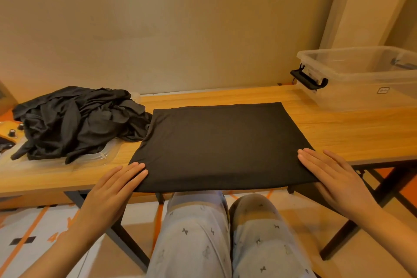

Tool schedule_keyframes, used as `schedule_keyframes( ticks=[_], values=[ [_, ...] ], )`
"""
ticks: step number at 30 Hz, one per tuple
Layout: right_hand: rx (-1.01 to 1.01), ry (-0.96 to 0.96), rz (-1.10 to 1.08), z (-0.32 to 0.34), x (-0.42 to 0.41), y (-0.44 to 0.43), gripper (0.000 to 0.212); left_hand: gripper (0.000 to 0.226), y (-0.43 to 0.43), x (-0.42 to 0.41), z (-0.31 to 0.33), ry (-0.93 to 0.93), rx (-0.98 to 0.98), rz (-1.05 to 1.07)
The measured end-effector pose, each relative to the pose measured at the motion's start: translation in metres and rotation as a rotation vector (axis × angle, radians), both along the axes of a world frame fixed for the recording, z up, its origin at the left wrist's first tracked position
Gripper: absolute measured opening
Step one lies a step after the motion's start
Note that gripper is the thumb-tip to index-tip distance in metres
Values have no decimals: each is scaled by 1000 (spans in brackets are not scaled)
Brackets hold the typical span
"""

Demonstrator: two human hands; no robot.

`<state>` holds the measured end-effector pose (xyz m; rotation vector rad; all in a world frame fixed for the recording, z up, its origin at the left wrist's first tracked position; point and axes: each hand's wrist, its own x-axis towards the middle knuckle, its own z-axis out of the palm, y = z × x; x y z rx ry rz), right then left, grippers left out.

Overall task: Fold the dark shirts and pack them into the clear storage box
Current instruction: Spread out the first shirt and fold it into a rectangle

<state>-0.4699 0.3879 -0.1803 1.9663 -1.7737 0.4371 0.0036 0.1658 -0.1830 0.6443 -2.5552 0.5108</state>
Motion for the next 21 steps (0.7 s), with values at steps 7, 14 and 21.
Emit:
schedule_keyframes(
  ticks=[7,14,21],
  values=[
    [-88,-453,-48,29,23,-3,54,48,12,-6,26,239,244,-27],
    [-163,-991,-85,103,38,-32,31,21,3,-31,84,685,450,34],
    [104,-1022,35,204,12,-51,17,24,-44,-27,187,714,448,73]
  ],
)
